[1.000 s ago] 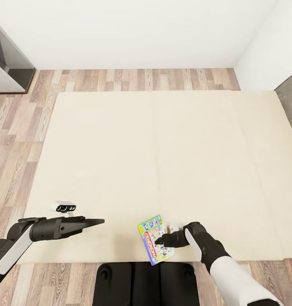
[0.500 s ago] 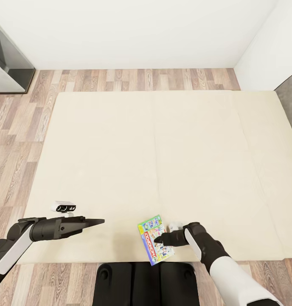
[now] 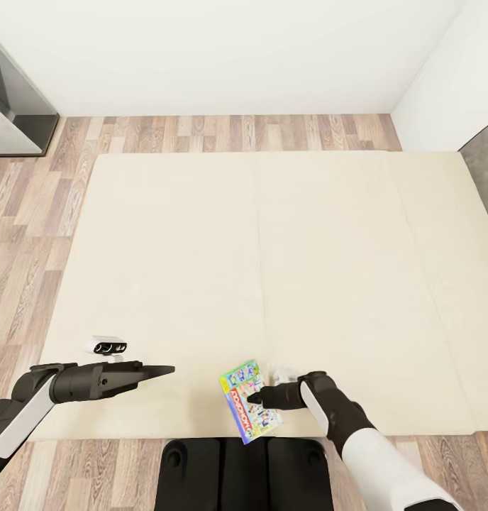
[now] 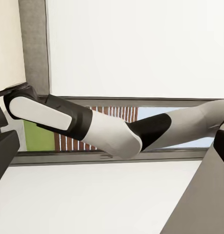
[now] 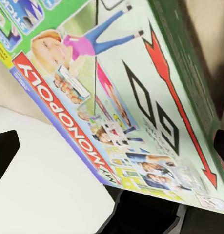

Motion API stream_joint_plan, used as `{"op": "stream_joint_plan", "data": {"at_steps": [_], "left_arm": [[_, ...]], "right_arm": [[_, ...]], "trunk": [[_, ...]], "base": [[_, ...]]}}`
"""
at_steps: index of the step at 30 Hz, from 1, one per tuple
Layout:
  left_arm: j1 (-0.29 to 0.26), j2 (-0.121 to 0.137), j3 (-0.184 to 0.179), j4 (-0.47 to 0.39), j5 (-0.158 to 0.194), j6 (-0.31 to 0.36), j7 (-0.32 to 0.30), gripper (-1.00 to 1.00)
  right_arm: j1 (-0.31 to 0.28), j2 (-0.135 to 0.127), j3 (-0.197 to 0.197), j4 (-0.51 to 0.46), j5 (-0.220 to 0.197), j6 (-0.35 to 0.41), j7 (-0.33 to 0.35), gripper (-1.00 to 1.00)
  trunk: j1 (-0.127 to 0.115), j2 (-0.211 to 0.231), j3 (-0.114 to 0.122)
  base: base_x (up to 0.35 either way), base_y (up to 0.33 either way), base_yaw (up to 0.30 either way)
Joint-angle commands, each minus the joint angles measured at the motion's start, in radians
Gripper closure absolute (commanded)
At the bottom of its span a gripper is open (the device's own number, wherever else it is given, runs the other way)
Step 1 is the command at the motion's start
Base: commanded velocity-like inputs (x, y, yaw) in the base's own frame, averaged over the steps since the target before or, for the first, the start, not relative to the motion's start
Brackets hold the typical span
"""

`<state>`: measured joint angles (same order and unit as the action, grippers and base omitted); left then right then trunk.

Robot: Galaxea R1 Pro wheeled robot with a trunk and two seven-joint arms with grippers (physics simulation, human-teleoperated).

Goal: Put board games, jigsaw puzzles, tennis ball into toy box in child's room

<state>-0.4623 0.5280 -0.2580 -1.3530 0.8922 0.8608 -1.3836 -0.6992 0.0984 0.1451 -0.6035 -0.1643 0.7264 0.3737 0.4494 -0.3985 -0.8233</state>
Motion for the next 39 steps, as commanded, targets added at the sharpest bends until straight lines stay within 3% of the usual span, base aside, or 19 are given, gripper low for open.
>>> {"op": "stream_joint_plan", "data": {"at_steps": [1,19,39], "left_arm": [[0.0,0.001,-0.003,0.0,0.007,0.01,0.0,-1.0],[-0.001,0.001,-0.003,0.0,0.007,0.01,0.0,-1.0],[-0.001,0.001,-0.002,0.002,0.005,0.01,0.0,-1.0]], "right_arm": [[0.0,0.001,0.002,-0.001,-0.01,0.004,0.001,-1.0],[0.0,0.008,0.002,0.048,-0.003,-0.049,0.04,-1.0],[0.0,0.012,0.002,0.048,-0.002,-0.045,0.042,-1.0]], "trunk": [[0.001,-0.002,-0.001],[0.001,-0.002,-0.001],[0.001,-0.002,-0.001]], "base": [[0.0,0.0,0.0],[0.0,0.0,0.0],[0.0,0.0,0.0]]}}
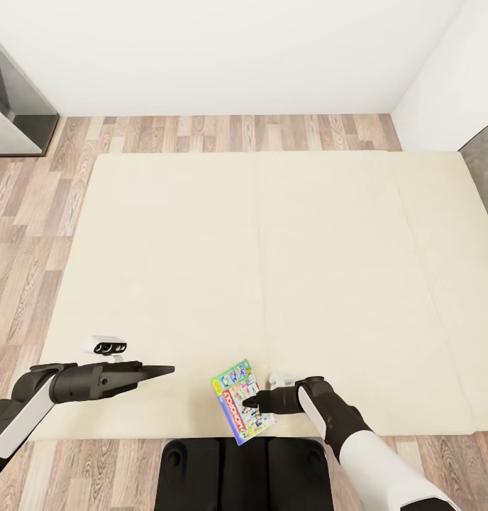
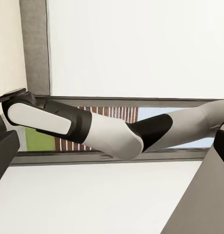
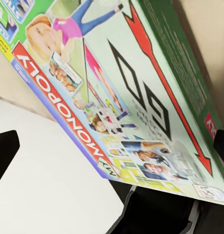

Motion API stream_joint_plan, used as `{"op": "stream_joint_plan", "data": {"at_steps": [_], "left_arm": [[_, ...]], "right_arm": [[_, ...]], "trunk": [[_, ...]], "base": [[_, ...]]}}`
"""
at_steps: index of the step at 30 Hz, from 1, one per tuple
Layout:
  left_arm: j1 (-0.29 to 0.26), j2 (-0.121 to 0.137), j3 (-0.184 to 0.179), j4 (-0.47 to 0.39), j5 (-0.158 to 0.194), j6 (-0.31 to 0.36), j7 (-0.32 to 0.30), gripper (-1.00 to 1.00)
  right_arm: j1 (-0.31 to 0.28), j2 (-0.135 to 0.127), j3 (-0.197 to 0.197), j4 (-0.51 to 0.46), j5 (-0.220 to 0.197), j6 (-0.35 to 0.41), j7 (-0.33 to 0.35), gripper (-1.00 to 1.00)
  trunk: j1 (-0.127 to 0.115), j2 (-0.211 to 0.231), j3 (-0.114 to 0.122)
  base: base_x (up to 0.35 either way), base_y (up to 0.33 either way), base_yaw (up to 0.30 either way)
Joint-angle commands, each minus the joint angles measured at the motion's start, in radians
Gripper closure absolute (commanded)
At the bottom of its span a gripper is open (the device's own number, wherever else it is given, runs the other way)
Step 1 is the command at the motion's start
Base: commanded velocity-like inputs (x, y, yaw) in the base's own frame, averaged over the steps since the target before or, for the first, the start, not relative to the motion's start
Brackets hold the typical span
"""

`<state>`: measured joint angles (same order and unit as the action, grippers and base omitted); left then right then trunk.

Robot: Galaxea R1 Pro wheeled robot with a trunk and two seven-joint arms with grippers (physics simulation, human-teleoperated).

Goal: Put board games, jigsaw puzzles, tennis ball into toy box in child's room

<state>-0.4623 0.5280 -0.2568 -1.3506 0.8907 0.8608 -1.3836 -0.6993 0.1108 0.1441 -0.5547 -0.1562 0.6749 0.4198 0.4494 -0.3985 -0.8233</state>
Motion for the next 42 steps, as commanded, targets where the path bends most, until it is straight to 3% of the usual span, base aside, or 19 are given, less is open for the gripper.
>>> {"op": "stream_joint_plan", "data": {"at_steps": [1,8,15,19,42], "left_arm": [[-0.001,0.001,-0.003,0.0,0.007,0.01,0.0,-1.0],[-0.001,0.001,-0.002,0.002,0.007,0.01,0.0,-1.0],[0.0,0.0,-0.002,0.002,0.007,0.01,0.0,-1.0],[-0.001,0.0,-0.002,0.002,0.007,0.01,0.0,-1.0],[-0.001,0.001,-0.002,0.002,0.008,0.01,0.0,-1.0]], "right_arm": [[0.0,-0.001,0.003,-0.002,-0.01,0.006,-0.004,-1.0],[0.0,0.0,0.002,-0.001,-0.017,0.008,-0.002,-1.0],[0.0,0.034,0.002,0.008,-0.012,0.0,-0.005,-1.0],[0.0,0.04,0.002,0.01,-0.01,-0.002,-0.005,-1.0],[0.0,0.028,0.003,0.003,-0.008,-0.006,-0.006,-1.0]], "trunk": [[0.001,-0.002,-0.001],[0.001,-0.002,-0.001],[0.001,-0.002,-0.001],[0.001,-0.002,-0.001],[0.001,-0.002,-0.001]], "base": [[0.0,0.0,0.0],[0.0,0.0,0.0],[0.0,0.0,0.0],[0.0,0.0,0.0],[0.0,0.0,0.0]]}}
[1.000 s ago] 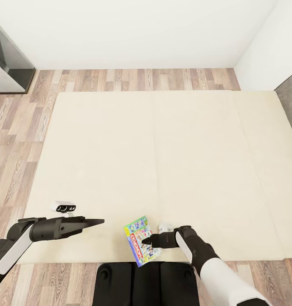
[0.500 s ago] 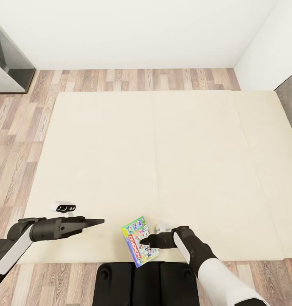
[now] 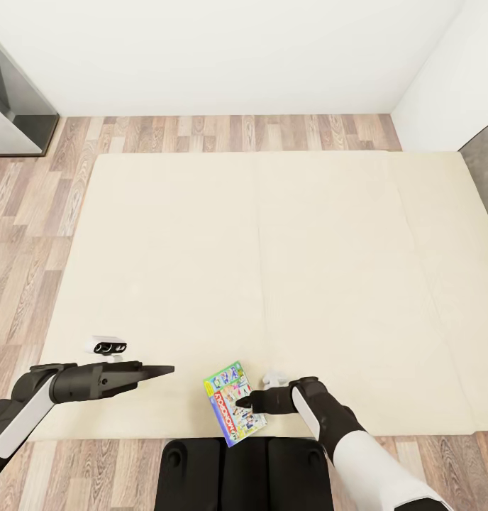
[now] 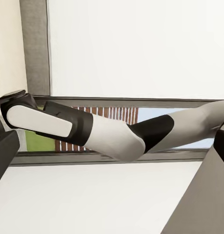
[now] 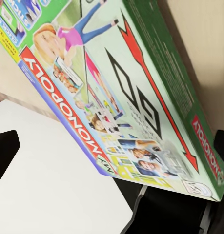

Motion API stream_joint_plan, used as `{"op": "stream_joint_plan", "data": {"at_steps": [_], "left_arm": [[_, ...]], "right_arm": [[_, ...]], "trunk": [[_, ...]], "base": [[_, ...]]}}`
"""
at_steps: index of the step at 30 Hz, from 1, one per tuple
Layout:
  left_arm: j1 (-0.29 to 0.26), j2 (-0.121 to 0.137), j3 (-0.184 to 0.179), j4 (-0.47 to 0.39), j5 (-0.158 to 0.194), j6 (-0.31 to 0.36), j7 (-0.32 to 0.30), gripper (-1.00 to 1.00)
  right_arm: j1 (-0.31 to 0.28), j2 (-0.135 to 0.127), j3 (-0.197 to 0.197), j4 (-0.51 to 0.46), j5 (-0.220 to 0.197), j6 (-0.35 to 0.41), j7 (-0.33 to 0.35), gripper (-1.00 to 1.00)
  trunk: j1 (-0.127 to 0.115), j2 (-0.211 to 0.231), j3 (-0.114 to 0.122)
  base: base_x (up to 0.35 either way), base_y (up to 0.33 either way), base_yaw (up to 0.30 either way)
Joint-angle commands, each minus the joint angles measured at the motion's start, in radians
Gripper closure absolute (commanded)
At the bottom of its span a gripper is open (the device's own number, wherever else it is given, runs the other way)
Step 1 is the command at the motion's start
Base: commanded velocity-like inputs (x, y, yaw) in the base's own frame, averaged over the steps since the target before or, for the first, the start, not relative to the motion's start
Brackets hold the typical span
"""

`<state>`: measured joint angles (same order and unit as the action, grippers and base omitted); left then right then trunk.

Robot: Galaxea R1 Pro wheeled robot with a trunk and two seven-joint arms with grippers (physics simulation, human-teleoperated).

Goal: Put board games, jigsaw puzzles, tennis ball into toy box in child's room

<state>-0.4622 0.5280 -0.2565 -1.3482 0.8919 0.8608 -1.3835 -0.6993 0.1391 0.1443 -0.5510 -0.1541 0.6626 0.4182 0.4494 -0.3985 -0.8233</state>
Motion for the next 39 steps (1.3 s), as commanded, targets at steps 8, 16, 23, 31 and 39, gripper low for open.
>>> {"op": "stream_joint_plan", "data": {"at_steps": [8,16,23,31,39], "left_arm": [[-0.001,0.001,-0.003,0.0,0.006,0.01,0.0,-1.0],[-0.001,0.002,-0.002,0.001,0.007,0.01,0.0,-1.0],[-0.001,0.003,-0.002,0.001,0.007,0.01,0.0,-1.0],[-0.001,0.003,-0.002,0.001,0.007,0.01,0.0,-1.0],[-0.001,0.003,-0.002,0.001,0.007,0.01,0.0,-1.0]], "right_arm": [[0.0,-0.001,0.003,-0.001,-0.01,0.006,-0.004,-1.0],[0.0,-0.001,0.003,-0.001,-0.01,0.006,-0.004,-1.0],[0.0,-0.001,0.003,-0.001,-0.01,0.006,-0.004,-1.0],[0.0,-0.001,0.003,-0.001,-0.01,0.006,-0.004,-1.0],[0.0,-0.001,0.003,0.0,-0.01,0.006,-0.004,-1.0]], "trunk": [[0.001,-0.002,-0.001],[0.001,-0.002,-0.001],[0.001,-0.002,-0.001],[0.001,-0.002,-0.001],[0.001,-0.002,-0.001]], "base": [[0.0,0.0,0.0],[0.0,0.003,0.0],[0.0,0.084,0.0],[0.0,0.017,0.0],[0.0,0.006,0.0]]}}
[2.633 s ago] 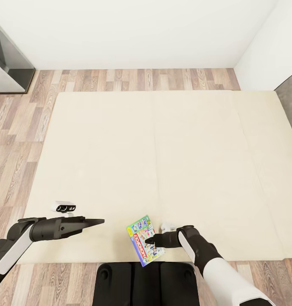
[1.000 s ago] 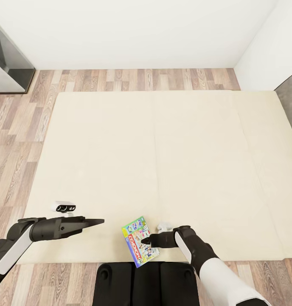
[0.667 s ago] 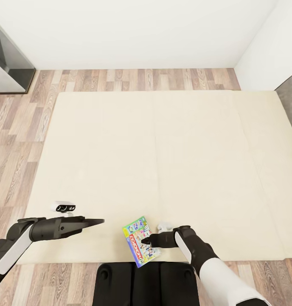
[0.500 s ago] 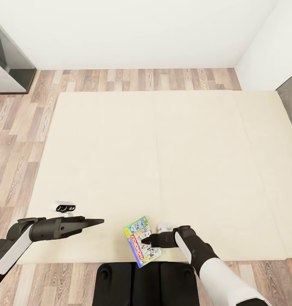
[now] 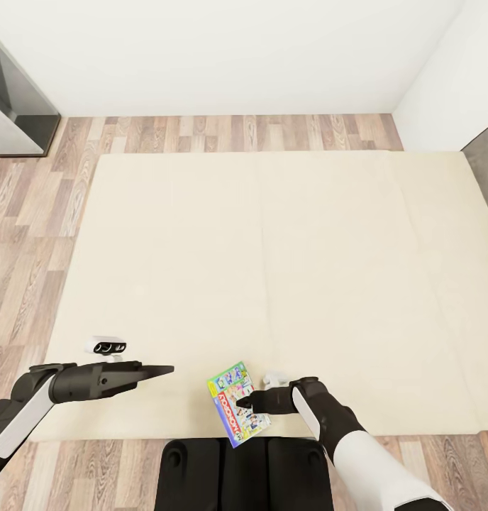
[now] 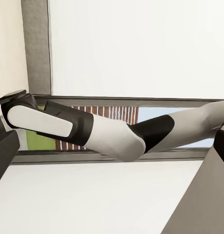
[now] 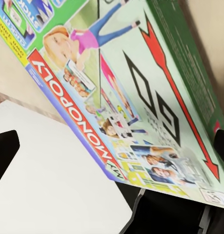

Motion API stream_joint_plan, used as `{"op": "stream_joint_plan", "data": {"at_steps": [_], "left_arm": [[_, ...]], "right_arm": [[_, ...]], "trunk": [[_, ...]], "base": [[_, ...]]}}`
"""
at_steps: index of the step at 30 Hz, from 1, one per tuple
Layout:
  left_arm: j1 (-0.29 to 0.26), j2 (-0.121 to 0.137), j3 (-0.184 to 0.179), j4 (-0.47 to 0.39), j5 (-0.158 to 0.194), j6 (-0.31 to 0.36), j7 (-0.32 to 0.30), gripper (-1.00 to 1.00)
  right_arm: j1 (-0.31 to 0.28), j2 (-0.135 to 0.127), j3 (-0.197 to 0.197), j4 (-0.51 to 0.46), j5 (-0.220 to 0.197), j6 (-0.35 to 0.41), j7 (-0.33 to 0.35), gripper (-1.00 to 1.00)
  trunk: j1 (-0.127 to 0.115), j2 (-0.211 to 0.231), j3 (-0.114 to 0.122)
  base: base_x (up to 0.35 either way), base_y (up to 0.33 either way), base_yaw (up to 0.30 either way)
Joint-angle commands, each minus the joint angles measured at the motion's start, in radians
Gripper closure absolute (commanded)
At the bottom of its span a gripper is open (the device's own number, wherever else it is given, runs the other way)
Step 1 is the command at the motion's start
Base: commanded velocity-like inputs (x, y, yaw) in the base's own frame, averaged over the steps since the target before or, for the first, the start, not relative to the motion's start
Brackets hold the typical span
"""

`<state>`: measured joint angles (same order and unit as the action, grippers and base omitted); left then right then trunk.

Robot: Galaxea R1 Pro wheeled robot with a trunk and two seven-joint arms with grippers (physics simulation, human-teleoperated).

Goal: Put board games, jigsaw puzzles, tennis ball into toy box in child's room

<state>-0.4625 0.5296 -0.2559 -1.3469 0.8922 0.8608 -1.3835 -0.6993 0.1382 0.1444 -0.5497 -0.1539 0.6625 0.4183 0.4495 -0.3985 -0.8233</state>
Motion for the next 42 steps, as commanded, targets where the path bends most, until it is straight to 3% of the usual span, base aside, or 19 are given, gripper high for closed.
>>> {"op": "stream_joint_plan", "data": {"at_steps": [1,42], "left_arm": [[-0.001,0.001,-0.003,0.0,0.007,0.01,0.0,-1.0],[0.001,0.001,-0.003,0.0,0.005,0.01,0.0,-1.0]], "right_arm": [[0.0,-0.001,0.003,-0.001,-0.01,0.006,-0.004,-1.0],[0.0,-0.002,0.008,0.012,-0.006,-0.02,-0.012,-1.0]], "trunk": [[0.001,-0.002,-0.001],[0.001,-0.002,-0.001]], "base": [[0.0,0.05,0.0],[0.0,0.007,0.0]]}}
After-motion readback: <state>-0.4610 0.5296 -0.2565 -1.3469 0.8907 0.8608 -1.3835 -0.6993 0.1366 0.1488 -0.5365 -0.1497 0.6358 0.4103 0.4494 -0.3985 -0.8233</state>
